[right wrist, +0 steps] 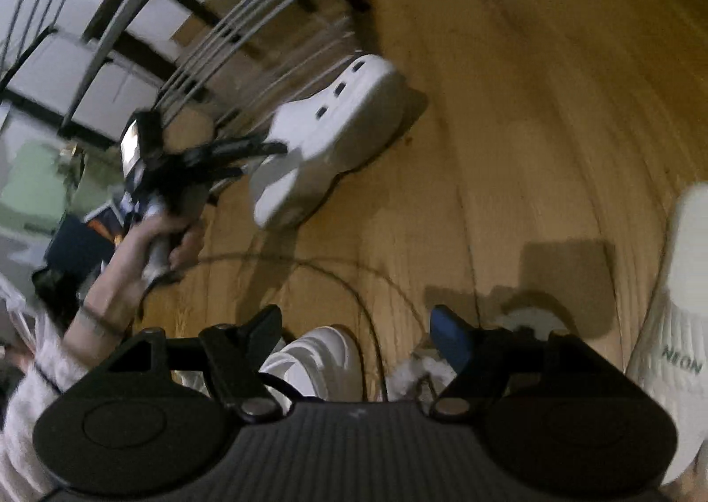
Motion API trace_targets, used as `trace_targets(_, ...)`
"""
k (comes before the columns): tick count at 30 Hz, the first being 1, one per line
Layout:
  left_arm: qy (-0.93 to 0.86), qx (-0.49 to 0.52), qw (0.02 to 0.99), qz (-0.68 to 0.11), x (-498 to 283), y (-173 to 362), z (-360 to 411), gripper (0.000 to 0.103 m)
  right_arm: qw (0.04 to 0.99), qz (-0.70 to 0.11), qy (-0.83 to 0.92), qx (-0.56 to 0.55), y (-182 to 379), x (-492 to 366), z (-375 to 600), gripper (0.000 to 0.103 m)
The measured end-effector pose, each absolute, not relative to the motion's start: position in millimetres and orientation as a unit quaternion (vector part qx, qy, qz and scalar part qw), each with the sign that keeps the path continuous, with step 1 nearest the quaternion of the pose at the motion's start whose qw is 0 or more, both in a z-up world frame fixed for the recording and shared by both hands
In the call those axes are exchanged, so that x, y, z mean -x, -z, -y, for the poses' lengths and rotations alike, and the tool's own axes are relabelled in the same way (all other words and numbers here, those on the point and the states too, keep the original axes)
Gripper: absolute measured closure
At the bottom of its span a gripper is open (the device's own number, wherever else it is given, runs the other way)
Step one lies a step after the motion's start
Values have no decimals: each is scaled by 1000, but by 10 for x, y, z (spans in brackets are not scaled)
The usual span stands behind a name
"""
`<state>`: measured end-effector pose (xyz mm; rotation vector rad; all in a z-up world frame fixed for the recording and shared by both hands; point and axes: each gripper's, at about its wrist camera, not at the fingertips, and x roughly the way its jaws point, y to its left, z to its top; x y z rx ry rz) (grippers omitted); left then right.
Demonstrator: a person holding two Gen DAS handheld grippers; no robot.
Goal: Organize scattered shoes
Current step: 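Grasp the white clog with purple charms with the left gripper, then lower the white clog onto the floor with the left gripper and open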
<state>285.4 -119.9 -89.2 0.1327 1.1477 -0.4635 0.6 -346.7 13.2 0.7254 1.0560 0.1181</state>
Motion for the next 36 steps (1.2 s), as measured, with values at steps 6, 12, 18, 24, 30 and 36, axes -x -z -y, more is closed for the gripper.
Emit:
trace_targets(6, 262, -122, 785, -548, -2260, 922, 1384, 8, 798, -498, -46, -335, 25, 66, 3430, 28)
trace_targets(12, 261, 1, 792, -553, -2389, 648, 1169, 7, 792, -503, -25, -343, 189, 185, 3479, 28)
trace_targets(18, 297, 12, 780, -551, -2508, 616, 1501, 4, 784, -499, -13, -370, 303, 258, 3610, 27)
trace_targets(24, 250, 21, 780, -573, -2575, 949, 1900, 2, 776, -509, -1, -373, 410, 289, 3665, 27)
trace_targets(30, 261, 120, 785, -549, -2461, 1001, 1851, 87, 767, -515, 2, -383, 516, 311, 3677, 26)
trace_targets(36, 256, 160, 766, -568, -2367, 993, 1804, 95, 761, -518, 19, -391, 606, 336, 3755, 25)
